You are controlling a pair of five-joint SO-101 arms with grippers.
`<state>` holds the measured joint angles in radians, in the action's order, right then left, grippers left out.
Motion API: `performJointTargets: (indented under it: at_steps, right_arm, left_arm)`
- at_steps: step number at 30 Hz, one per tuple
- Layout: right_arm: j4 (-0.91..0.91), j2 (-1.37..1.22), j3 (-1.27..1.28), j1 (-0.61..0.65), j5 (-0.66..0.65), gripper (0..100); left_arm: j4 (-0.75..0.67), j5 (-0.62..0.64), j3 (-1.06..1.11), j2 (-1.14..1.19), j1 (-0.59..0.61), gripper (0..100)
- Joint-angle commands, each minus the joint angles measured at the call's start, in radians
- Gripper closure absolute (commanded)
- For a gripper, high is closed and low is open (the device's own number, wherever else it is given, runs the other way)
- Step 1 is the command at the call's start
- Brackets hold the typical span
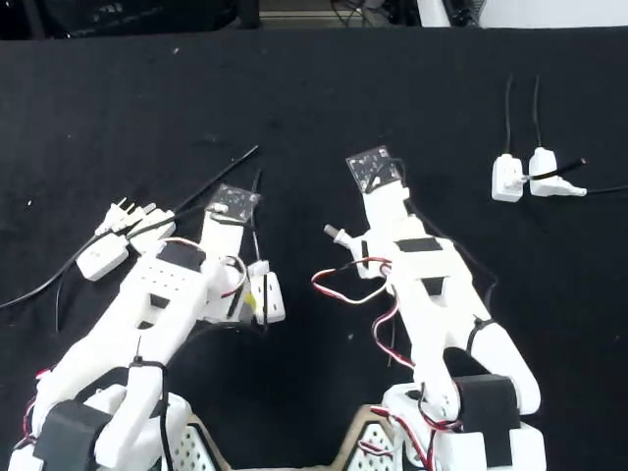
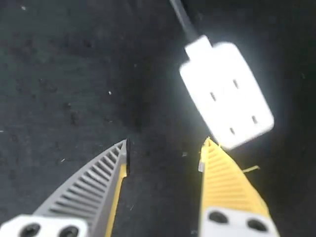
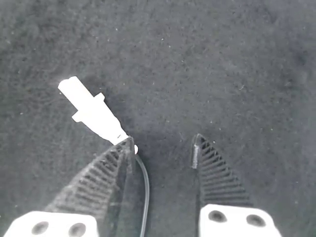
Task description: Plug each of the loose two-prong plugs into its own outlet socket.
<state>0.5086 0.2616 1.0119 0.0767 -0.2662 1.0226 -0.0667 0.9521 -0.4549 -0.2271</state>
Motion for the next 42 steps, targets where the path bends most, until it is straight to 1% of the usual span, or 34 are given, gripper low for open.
performJointTargets:
  at_steps: [1, 3, 4, 6, 10, 14, 16, 17, 20, 23, 25, 28, 31, 35, 38, 42]
  right_arm:
    - [-0.026, 0.042, -0.038, -0.017, 0.008, 82.2]
    - [-0.026, 0.042, -0.039, -0.015, 0.008, 82.2]
    - [-0.026, 0.042, -0.039, -0.014, 0.008, 82.2]
    - [-0.026, 0.042, -0.039, -0.014, 0.008, 82.2]
    - [-0.026, 0.042, -0.038, -0.014, 0.008, 82.2]
    - [-0.026, 0.042, -0.038, -0.014, 0.008, 82.2]
    - [-0.026, 0.042, -0.036, -0.014, 0.008, 82.2]
    - [-0.026, 0.042, -0.036, -0.014, 0.008, 82.2]
    - [-0.026, 0.044, -0.036, -0.014, 0.008, 82.2]
    - [-0.023, 0.047, -0.036, -0.014, 0.008, 82.2]
    - [-0.021, 0.047, -0.036, -0.014, 0.008, 82.2]
    - [-0.021, 0.048, -0.036, -0.014, 0.008, 82.2]
    - [-0.021, 0.048, -0.036, -0.014, 0.008, 82.2]
    - [-0.021, 0.05, -0.036, -0.014, 0.008, 82.2]
    - [-0.021, 0.05, -0.036, -0.014, 0.008, 82.2]
    - [-0.021, 0.048, -0.036, -0.014, 0.008, 82.2]
  left_arm:
    - [0.16, -0.071, -0.225, -0.025, 0.113, 77]
    - [0.169, -0.068, -0.305, -0.017, 0.148, 77]
    - [0.144, -0.066, -0.323, -0.015, 0.151, 77]
    - [0.048, -0.028, -0.32, -0.015, 0.148, 77]
    - [-0.19, 0.126, -0.246, -0.008, 0.11, 76]
    - [-0.396, 0.163, -0.166, 0.074, 0.048, 76]
    - [-0.454, 0.166, -0.168, 0.147, 0.042, 76]
    - [-0.459, 0.167, -0.186, 0.186, 0.042, 76]
    - [-0.419, 0.203, -0.271, 0.31, 0.044, 76]
    - [-0.35, 0.244, -0.366, 0.416, 0.047, 76]
    - [-0.322, 0.255, -0.415, 0.476, 0.062, 77]
    - [-0.295, 0.324, -0.447, 0.528, 0.108, 77]
    - [-0.238, 0.382, -0.441, 0.517, 0.173, 77]
    - [-0.157, 0.384, -0.401, 0.473, 0.254, 77]
    - [-0.078, 0.382, -0.389, 0.408, 0.291, 77]
    - [0.043, 0.279, -0.386, 0.295, 0.32, 77]
